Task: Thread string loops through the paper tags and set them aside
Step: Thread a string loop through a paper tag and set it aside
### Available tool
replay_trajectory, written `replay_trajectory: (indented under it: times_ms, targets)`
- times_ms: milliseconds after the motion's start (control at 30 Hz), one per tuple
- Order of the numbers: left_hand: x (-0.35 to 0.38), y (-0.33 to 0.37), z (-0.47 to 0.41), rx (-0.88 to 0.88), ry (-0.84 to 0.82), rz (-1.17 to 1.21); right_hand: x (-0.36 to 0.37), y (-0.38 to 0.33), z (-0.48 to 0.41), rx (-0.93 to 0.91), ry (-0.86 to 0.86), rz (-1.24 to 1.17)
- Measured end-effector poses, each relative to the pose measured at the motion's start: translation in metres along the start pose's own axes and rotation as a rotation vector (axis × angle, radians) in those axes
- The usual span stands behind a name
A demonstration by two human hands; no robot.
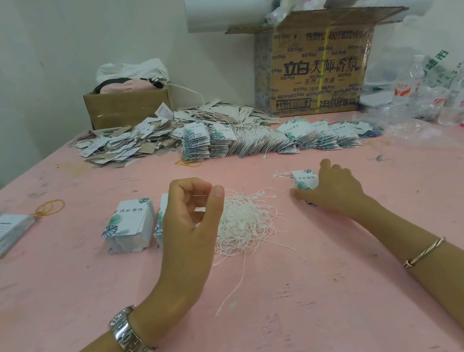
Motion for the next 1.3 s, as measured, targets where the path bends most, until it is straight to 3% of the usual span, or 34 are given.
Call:
replay_trajectory:
  times_ms: [333,467,533,600,733,900,1100,1300]
  targets:
    - [0.0,-0.002,-0.001,0.006,-0.007,0.003,-0.002,-0.009,0.004,-0.004,0.024,-0.118]
    - [-0.002,-0.002,-0.004,0.028,0.012,-0.027,-0.004,-0.012,0.009,0.009,0.037,0.017]
    - [-0.006,-0.003,-0.007,0.036,0.023,-0.061,-0.007,-0.018,0.015,-0.068,0.102,0.04]
    - [-0.009,-0.004,-0.01,0.05,0.02,-0.128,-0.013,-0.03,0.024,-0.209,0.146,-0.094]
    - [-0.015,-0.008,-0.015,0.071,-0.02,-0.316,-0.026,-0.064,0.053,-0.576,0.101,-0.415]
    - [-0.015,-0.011,-0.016,0.124,-0.082,-0.61,-0.021,-0.093,0.082,-0.894,0.061,-0.478]
    - [-0.014,-0.013,-0.012,0.088,-0.154,-0.875,-0.01,-0.103,0.085,-0.962,0.12,-0.433]
    - [-0.013,-0.013,-0.01,0.073,-0.186,-0.954,-0.007,-0.098,0.081,-0.984,0.134,-0.434]
Point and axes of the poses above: each hand's wrist, its own z-axis away from the middle knuckle, its own x-axis out of the palm, y = z × x, the point moved 2 cm from there along -z, towards the middle knuckle, and after that the axes turned 2 degrees about z, right-handed, at the moved point
